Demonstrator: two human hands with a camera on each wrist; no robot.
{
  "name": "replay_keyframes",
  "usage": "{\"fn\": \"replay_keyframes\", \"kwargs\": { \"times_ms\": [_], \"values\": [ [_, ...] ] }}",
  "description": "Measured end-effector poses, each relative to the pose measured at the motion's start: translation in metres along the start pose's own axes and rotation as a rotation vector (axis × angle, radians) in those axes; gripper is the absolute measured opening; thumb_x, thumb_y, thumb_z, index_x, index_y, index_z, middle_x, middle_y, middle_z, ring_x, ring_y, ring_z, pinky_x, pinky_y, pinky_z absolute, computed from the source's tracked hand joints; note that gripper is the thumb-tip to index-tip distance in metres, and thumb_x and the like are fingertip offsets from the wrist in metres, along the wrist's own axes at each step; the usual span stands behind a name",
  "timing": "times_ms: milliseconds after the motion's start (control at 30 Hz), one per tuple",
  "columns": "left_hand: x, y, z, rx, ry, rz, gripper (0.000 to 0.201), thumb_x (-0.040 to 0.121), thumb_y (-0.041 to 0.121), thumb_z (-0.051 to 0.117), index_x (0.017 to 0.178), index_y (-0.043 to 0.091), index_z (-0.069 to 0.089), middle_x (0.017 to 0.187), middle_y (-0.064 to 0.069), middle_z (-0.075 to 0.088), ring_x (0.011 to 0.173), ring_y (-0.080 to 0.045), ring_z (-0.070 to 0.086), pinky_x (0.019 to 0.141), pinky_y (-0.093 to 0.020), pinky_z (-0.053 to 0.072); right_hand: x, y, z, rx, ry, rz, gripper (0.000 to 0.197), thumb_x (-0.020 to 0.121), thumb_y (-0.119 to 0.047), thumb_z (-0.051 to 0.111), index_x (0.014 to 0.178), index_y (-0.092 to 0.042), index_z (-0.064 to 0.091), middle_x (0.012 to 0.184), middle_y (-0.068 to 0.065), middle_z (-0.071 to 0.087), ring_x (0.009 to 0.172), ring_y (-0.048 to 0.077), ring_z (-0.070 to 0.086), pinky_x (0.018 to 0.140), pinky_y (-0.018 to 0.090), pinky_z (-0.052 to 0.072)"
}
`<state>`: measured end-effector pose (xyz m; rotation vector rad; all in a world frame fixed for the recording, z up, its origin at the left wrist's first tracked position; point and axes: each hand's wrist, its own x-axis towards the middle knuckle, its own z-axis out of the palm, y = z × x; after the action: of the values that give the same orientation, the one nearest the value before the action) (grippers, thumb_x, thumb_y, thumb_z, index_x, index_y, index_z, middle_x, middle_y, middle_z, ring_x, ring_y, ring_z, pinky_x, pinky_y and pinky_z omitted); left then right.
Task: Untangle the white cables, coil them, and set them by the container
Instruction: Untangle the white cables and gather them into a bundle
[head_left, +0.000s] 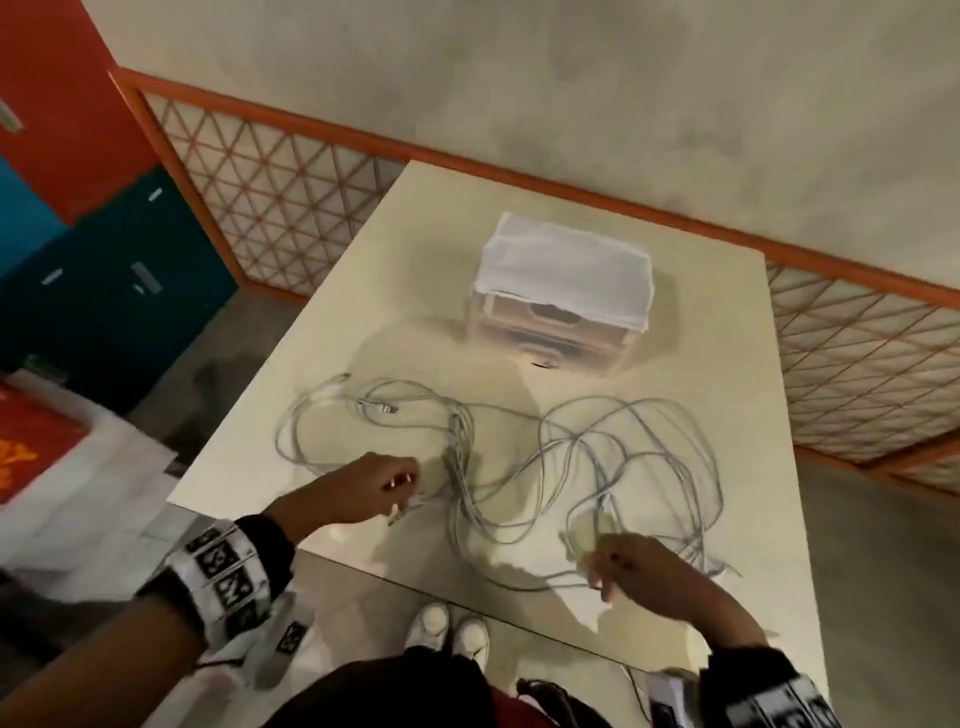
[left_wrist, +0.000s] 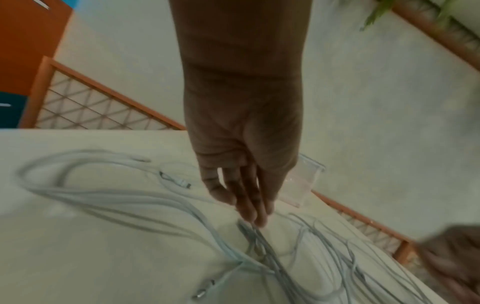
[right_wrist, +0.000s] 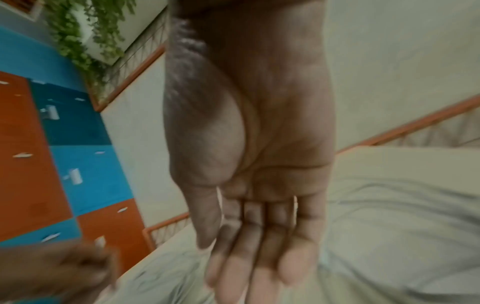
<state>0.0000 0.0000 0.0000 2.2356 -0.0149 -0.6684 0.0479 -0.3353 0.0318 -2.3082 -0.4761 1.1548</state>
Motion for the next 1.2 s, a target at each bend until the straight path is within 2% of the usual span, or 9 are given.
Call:
{"fn": "replay_keyframes", "kwargs": {
  "times_ms": [133, 233, 367, 467, 567, 700, 800, 1067, 1200],
  "values": [
    [0.040, 0.019, 0.007, 0.026, 0.147, 0.033, 0.018, 0.091, 0.011, 0.049, 0.101, 0.001, 0.061, 0.090, -0.004, 0.061, 0.074, -0.002, 0.057, 0.065, -0.010, 0.040, 0.062, -0.033, 0.004, 0.006, 0.110, -0.137, 0.018, 0.095, -0.014, 0.049, 0.081, -0.013, 0.061, 0.071, -0.002, 0.064, 0.058, -0.005, 0.058, 0.062, 0.011, 0.044],
    [0.061, 0.013, 0.019, 0.112, 0.170, -0.046, 0.045, 0.079, 0.021, 0.036, 0.113, 0.000, 0.056, 0.111, -0.019, 0.053, 0.101, -0.032, 0.054, 0.086, -0.039, 0.044, 0.103, -0.046, 0.026, -0.028, 0.122, -0.211, 0.011, 0.090, -0.011, 0.055, 0.083, -0.011, 0.063, 0.078, 0.003, 0.062, 0.070, 0.014, 0.058, 0.068, 0.027, 0.046],
    [0.072, 0.008, 0.024, 0.190, 0.260, -0.094, 0.046, 0.085, 0.006, 0.048, 0.131, 0.004, 0.044, 0.124, -0.016, 0.045, 0.115, -0.030, 0.045, 0.088, -0.047, 0.046, 0.135, -0.055, 0.054, -0.130, 0.210, -0.188, 0.012, 0.084, -0.029, 0.063, 0.084, -0.020, 0.055, 0.087, 0.007, 0.059, 0.082, 0.025, 0.056, 0.073, 0.037, 0.042],
    [0.078, 0.004, 0.026, 0.136, 0.255, -0.072, 0.036, 0.084, 0.003, 0.048, 0.120, 0.007, 0.052, 0.120, -0.013, 0.050, 0.112, -0.028, 0.046, 0.090, -0.044, 0.044, 0.143, -0.054, 0.067, -0.133, 0.268, -0.177, 0.032, 0.083, -0.039, 0.066, 0.092, -0.011, 0.054, 0.094, 0.012, 0.060, 0.085, 0.030, 0.055, 0.071, 0.040, 0.042],
    [0.083, 0.000, 0.028, 0.029, 0.256, -0.038, 0.026, 0.087, 0.007, 0.054, 0.112, 0.008, 0.056, 0.111, -0.013, 0.057, 0.104, -0.029, 0.052, 0.088, -0.038, 0.043, 0.142, -0.054, 0.063, -0.138, 0.237, -0.197, 0.022, 0.085, -0.030, 0.063, 0.094, -0.010, 0.058, 0.091, 0.012, 0.063, 0.085, 0.029, 0.057, 0.073, 0.038, 0.043],
    [0.085, 0.007, 0.029, -0.257, 0.348, -0.091, 0.015, 0.092, 0.014, 0.055, 0.104, 0.006, 0.055, 0.095, -0.003, 0.060, 0.089, -0.016, 0.057, 0.074, -0.019, 0.039, 0.131, -0.055, 0.047, 0.005, 0.178, -0.288, 0.016, 0.082, -0.010, 0.067, 0.074, -0.017, 0.054, 0.069, -0.012, 0.050, 0.062, 0.002, 0.048, 0.062, 0.014, 0.038],
    [0.089, 0.011, 0.026, -0.405, 0.321, -0.151, 0.020, 0.084, 0.018, 0.066, 0.097, 0.015, 0.051, 0.088, 0.003, 0.061, 0.084, -0.012, 0.058, 0.070, -0.018, 0.041, 0.123, -0.058, 0.037, 0.022, 0.094, -0.262, 0.021, 0.082, -0.008, 0.067, 0.078, -0.019, 0.051, 0.070, -0.013, 0.050, 0.061, -0.002, 0.048, 0.058, 0.004, 0.036],
    [0.076, 0.014, -0.012, -0.518, 0.199, -0.277, 0.014, 0.080, 0.002, 0.061, 0.083, 0.013, 0.054, 0.066, -0.007, 0.059, 0.063, -0.016, 0.056, 0.066, -0.024, 0.050, 0.116, -0.056, 0.023, 0.110, 0.103, -0.236, 0.012, 0.094, -0.019, 0.056, 0.084, -0.021, 0.051, 0.080, -0.007, 0.050, 0.067, 0.001, 0.050, 0.060, 0.007, 0.038],
    [0.065, 0.013, -0.026, -0.747, 0.234, -0.132, 0.006, 0.084, 0.000, 0.064, 0.080, 0.004, 0.064, 0.059, 0.001, 0.059, 0.059, -0.009, 0.058, 0.058, -0.017, 0.050, 0.110, -0.068, 0.020, 0.163, 0.156, -0.276, 0.011, 0.097, -0.025, 0.048, 0.091, -0.016, 0.052, 0.082, 0.002, 0.056, 0.060, 0.014, 0.060, 0.056, 0.014, 0.042]
  ]
}}
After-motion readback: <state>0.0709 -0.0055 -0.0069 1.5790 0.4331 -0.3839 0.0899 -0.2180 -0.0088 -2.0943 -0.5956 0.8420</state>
